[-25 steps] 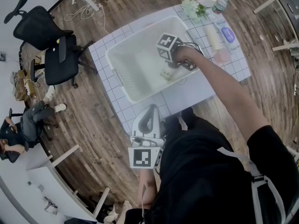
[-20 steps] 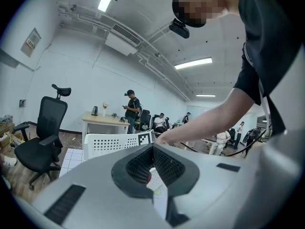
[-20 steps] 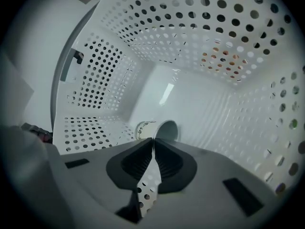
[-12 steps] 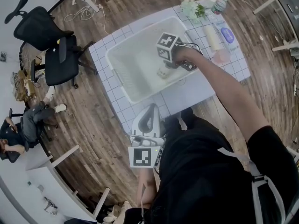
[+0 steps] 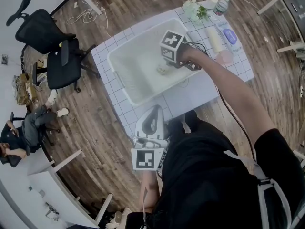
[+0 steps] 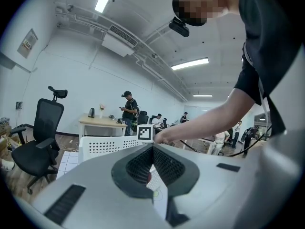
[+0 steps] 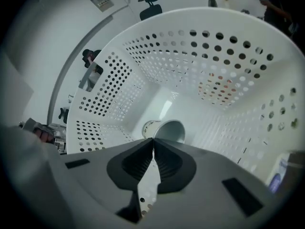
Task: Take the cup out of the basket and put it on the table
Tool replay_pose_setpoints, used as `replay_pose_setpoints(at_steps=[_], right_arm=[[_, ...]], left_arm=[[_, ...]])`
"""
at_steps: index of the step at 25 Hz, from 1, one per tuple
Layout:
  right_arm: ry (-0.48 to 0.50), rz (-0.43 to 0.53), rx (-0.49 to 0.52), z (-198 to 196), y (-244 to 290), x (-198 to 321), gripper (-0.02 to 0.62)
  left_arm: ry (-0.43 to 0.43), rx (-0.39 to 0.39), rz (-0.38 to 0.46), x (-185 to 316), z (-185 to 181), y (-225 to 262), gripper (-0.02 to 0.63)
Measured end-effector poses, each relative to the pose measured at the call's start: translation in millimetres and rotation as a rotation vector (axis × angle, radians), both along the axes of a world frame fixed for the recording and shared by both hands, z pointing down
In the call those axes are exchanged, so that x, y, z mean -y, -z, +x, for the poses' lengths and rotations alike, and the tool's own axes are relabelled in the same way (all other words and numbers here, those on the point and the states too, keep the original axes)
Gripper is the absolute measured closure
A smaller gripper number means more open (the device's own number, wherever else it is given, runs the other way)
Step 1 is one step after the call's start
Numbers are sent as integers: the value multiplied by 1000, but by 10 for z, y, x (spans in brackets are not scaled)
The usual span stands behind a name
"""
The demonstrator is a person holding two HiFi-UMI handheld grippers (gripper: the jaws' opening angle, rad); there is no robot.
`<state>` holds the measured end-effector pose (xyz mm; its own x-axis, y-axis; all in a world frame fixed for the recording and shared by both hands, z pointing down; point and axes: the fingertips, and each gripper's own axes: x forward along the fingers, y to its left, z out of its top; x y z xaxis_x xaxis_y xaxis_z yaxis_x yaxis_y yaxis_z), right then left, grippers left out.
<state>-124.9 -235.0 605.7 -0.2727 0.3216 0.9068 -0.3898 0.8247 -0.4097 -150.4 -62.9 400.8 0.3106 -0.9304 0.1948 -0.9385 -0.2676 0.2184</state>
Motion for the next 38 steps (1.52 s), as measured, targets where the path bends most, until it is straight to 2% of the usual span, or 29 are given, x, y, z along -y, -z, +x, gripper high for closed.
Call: replay_pose_setpoints(at_steps=[6, 10, 20, 31, 38], right_arm=[[-20, 90, 192, -155, 440, 87, 568], [-28, 159, 277, -182, 749, 93, 569], [-37, 335, 565, -244, 1597, -132, 569], [-47, 505, 836, 122, 2404, -645, 571], [-72, 605, 982, 517, 2748, -899, 571]], left_arm=[[-6, 8, 12, -45, 75, 30, 597], [-9, 10, 25, -69, 141, 73, 597], [2, 30, 42, -101, 271, 163, 597], [5, 43, 73, -116, 438, 280, 597], [9, 58, 79, -107, 561, 333, 597]])
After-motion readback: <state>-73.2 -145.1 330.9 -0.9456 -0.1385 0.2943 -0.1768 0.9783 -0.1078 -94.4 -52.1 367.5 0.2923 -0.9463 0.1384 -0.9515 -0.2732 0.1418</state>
